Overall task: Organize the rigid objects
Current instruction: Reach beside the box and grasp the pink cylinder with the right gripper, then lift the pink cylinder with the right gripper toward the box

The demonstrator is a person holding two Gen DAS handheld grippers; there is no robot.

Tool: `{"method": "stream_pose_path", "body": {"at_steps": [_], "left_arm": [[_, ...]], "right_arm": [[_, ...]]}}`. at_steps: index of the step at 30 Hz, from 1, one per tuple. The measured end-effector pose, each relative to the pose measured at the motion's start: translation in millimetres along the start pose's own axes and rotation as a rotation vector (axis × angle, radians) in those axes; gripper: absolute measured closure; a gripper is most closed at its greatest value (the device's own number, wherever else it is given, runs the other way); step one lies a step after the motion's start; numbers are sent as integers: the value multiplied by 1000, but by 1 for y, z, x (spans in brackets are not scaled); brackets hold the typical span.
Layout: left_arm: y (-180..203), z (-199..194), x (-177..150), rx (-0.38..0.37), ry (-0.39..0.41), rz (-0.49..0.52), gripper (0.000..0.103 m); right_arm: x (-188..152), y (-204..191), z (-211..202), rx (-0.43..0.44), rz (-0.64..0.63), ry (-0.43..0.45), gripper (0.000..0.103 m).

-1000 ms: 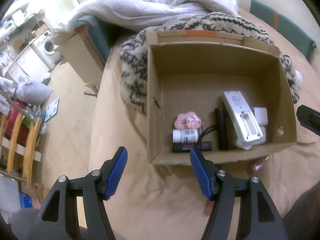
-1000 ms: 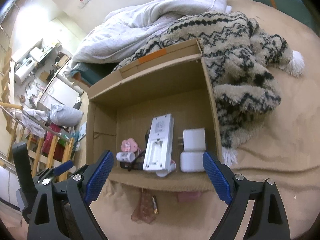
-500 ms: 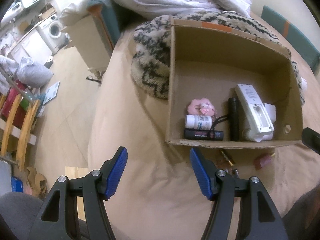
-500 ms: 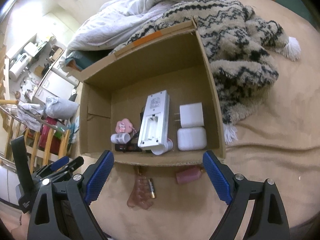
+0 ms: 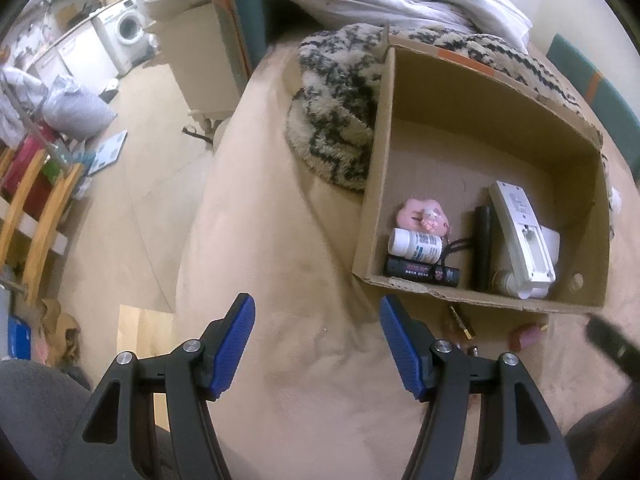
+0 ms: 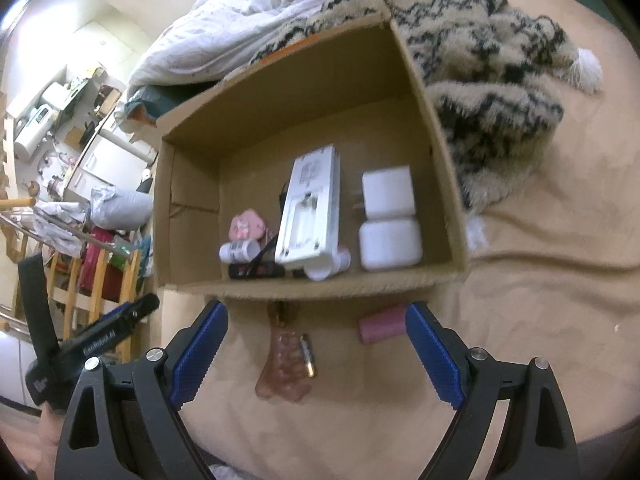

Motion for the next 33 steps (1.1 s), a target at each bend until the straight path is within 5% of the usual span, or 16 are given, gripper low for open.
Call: {"method": "stream_pose_path", "body": {"at_steps": [8,12,17,21,33], "left_arm": [[3,3,-3,-60,-42,-27,41],[3,0,-4,-74,-40,-30,41],[2,0,-5,-91,-50,-46,41],[4,3,-6,-90,-60,-44,41],[3,8,-8,-45,-56,-25,41]], "right_arm": [[-6,30,67,-316,-111,-255,7],[-9,32,93,-383,-217,-352,7],[-7,27,103,-410,-298,-352,8],[-4,20,99,-420,-341,-328,38],[-7,-1,69,-354,-369,-297,38]]}}
Point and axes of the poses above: each gripper's, at about its wrist camera, not at the fingertips, and z roughly the way its jaws point, y to its right, x to its top, the point moved 6 cm from there along z, roughly the way its jaws point, and after that the axes turned 1 degree about x, right-handed, at the moved point
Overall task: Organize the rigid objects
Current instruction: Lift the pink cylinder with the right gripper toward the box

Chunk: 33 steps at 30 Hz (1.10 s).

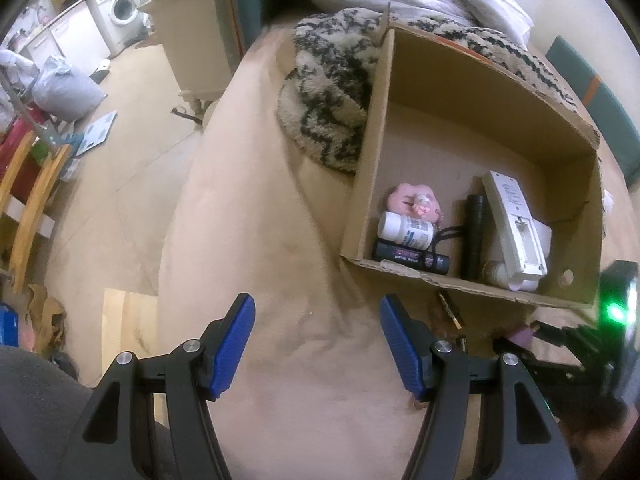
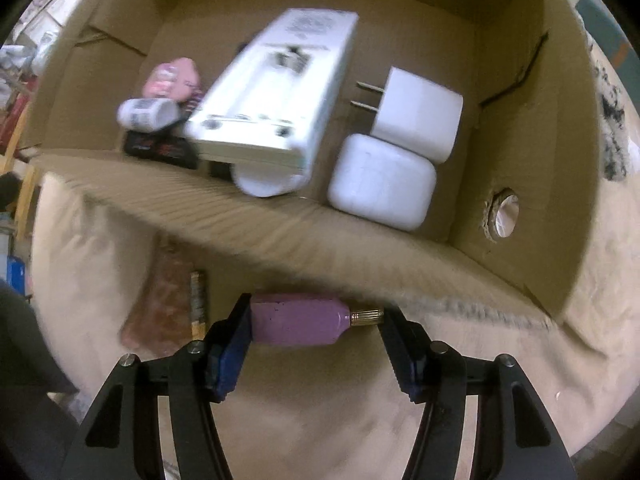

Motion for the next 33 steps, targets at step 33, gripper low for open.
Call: {"method": "stream_pose_path", "body": {"at_steps": [33], "left_arm": [[48,17,-9,-7,-31,84,41]], "right_arm": [[-9,23,-91,249,210,340,38]]}}
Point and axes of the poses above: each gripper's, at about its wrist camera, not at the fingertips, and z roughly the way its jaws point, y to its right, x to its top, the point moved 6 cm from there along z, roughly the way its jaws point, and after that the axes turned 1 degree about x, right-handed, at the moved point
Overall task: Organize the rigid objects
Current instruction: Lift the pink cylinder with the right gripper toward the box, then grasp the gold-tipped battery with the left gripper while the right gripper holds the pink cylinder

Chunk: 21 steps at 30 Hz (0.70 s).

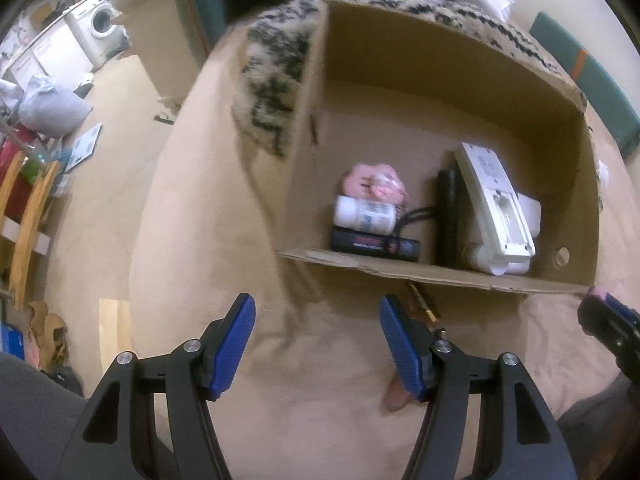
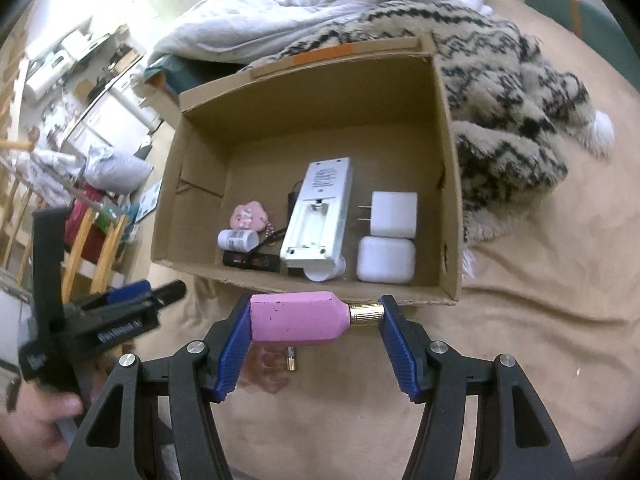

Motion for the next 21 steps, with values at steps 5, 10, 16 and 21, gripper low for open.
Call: {"method": "stream_pose_path", "body": {"at_steps": [5,10,16,21], "left_arm": [[38,23,-3,-17,-59,32,43],[74,48,-1,13,-92,78,51],[75,73,1,38,-166,34,72],[67,80,6,30,-186,14,93]], "right_arm": [[1,4,-4,30,35,10,38],[3,9,-6,60,67,14,38],[3,12,-6,80,89,10,38],[3,8,-5,85,78,6,38]]}}
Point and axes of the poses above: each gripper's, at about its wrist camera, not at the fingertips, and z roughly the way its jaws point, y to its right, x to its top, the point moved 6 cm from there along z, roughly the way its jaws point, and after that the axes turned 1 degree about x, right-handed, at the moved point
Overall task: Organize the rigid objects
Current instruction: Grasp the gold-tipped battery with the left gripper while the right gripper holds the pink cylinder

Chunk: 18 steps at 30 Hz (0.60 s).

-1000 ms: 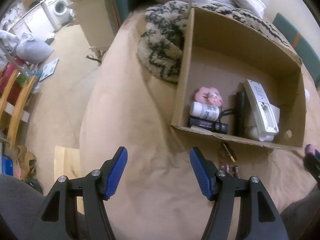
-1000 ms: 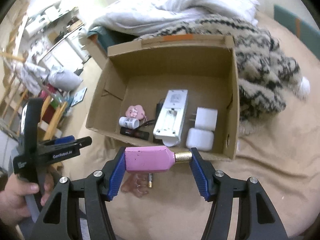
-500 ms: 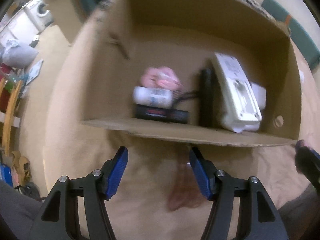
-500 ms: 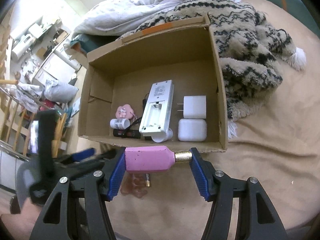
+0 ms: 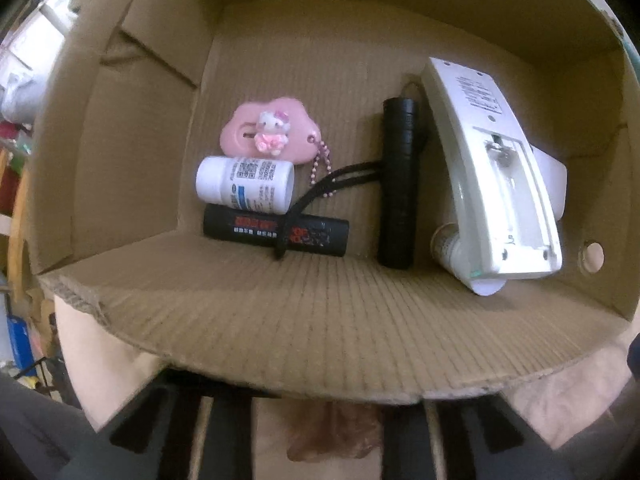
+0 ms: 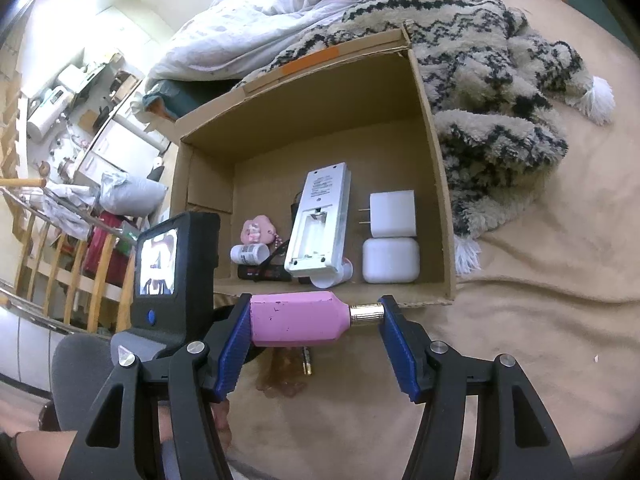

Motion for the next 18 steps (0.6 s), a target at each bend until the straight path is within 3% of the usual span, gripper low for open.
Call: {"method": "stream_pose_path", "body": {"at_steps": [4,11,18], "left_arm": [[-9,2,0,-23,-13,-19,94],[-26,-13,-7,8,32,7,94],[-66,-30,-24,32,77,10,94]], "right_arm": [[0,0,0,-4,-2,-1,38],[-1,3,1,-23,3,-1,38],[-1,1,-1,-28,-9,12,38]]}}
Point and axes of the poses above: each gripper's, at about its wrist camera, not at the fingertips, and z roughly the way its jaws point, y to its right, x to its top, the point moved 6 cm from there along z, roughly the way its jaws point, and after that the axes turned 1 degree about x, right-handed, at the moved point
